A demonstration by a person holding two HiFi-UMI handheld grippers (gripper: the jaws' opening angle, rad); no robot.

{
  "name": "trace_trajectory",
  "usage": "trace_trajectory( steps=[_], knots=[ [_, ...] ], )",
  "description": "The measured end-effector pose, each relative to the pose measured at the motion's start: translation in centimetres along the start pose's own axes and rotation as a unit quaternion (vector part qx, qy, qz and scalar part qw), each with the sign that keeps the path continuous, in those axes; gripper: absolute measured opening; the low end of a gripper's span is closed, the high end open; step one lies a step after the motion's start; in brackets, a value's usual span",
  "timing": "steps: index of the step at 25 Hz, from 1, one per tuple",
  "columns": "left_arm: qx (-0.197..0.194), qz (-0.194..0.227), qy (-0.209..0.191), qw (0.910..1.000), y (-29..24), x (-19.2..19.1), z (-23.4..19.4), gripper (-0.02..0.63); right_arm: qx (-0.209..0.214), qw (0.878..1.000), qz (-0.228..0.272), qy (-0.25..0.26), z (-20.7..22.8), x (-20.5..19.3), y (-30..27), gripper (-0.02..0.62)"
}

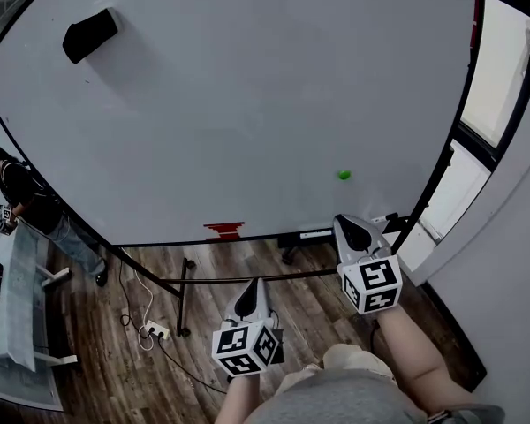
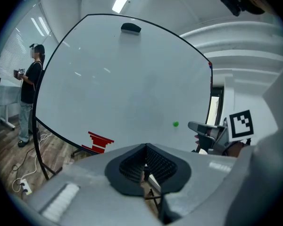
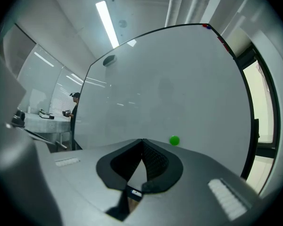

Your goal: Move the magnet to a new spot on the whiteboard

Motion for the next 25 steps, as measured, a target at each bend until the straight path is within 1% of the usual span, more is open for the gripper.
trace_trajectory(
  steps=[6, 15, 18, 25],
  knots=[
    [0.005, 0.0, 0.003, 1.0, -0.4, -0.2, -0.4, 0.005, -0.026, 0.999, -0.01, 0.018, 2.3, -0.6, -2.0, 0.011],
    [0.015, -0.004, -0.003, 0.9999, -2.7, -0.6, -1.2, 0.005, -0.039, 0.999, -0.02, 0.028, 5.0, -2.2, -5.0, 0.087],
    [0.016, -0.007, -0.001, 0.9998, -3.6, -0.9, -1.4, 0.005, -0.05, 0.998, -0.029, 0.035, 5.8, -2.9, -5.9, 0.121],
    [0.018, -0.012, -0.002, 0.9998, -5.1, -1.4, -2.0, 0.005, -0.07, 0.996, -0.036, 0.044, 7.3, -4.1, -7.5, 0.146]
  ],
)
Point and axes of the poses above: the fingertips, and each gripper's own axes: y backward along the fingers, z to its right, x out of its top, the point moved 4 cm from there along y, backward along the fingers, and after that the axes turned 14 degrees about z, right-handed, at the moved point
